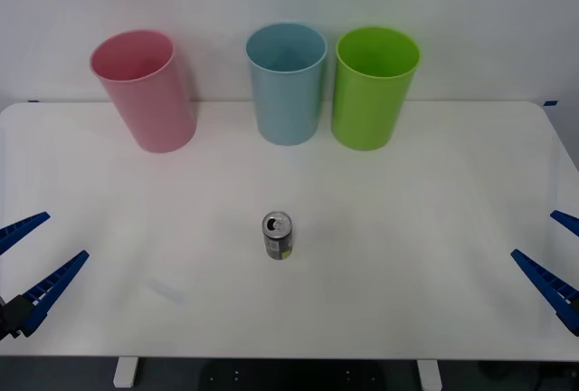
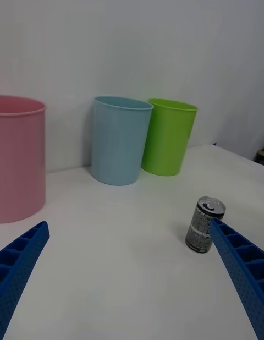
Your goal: Grasp the object on the table and drop it into the matching bin: aluminum can to the light blue bin, PET bottle to the pink bin.
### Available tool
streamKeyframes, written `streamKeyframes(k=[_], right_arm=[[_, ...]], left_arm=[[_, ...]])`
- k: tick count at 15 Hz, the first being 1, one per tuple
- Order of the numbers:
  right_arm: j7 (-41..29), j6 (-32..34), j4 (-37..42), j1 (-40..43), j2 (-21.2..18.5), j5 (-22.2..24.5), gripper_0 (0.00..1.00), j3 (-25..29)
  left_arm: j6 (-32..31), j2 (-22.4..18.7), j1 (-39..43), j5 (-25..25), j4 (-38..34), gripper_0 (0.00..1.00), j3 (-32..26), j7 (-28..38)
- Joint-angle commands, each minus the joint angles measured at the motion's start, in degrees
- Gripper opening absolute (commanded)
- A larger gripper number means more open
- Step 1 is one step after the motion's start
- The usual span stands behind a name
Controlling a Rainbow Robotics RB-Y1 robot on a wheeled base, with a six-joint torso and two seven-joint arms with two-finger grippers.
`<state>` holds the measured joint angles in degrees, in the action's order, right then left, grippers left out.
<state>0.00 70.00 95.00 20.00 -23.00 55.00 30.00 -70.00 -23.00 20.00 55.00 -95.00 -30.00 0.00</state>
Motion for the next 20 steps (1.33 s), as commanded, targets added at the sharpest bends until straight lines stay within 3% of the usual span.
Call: streamKeyframes(k=[1,8,13,17,20], right_arm=[[0.00,0.14,0.01,0.21,0.59,0.46,1.00,-0.03],[0.18,-1.18,1.42,1.62,-2.84,-0.07,1.00,-4.95],[1.76,1.45,-4.65,-2.25,-4.42,-0.07,1.00,-11.81],[4.75,0.75,-7.64,-5.15,-4.42,0.20,1.00,-16.55],[10.99,-3.38,-7.99,-6.03,-4.34,0.02,1.00,-20.42]], left_arm=[[0.00,0.00,0.00,0.00,0.00,1.00,0.00,0.00],[0.00,0.00,0.00,0.00,0.00,1.00,0.00,0.00],[0.00,0.00,0.00,0.00,0.00,1.00,0.00,0.00],[0.00,0.00,0.00,0.00,0.00,1.00,0.00,0.00],[0.00,0.00,0.00,0.00,0.00,1.00,0.00,0.00]])
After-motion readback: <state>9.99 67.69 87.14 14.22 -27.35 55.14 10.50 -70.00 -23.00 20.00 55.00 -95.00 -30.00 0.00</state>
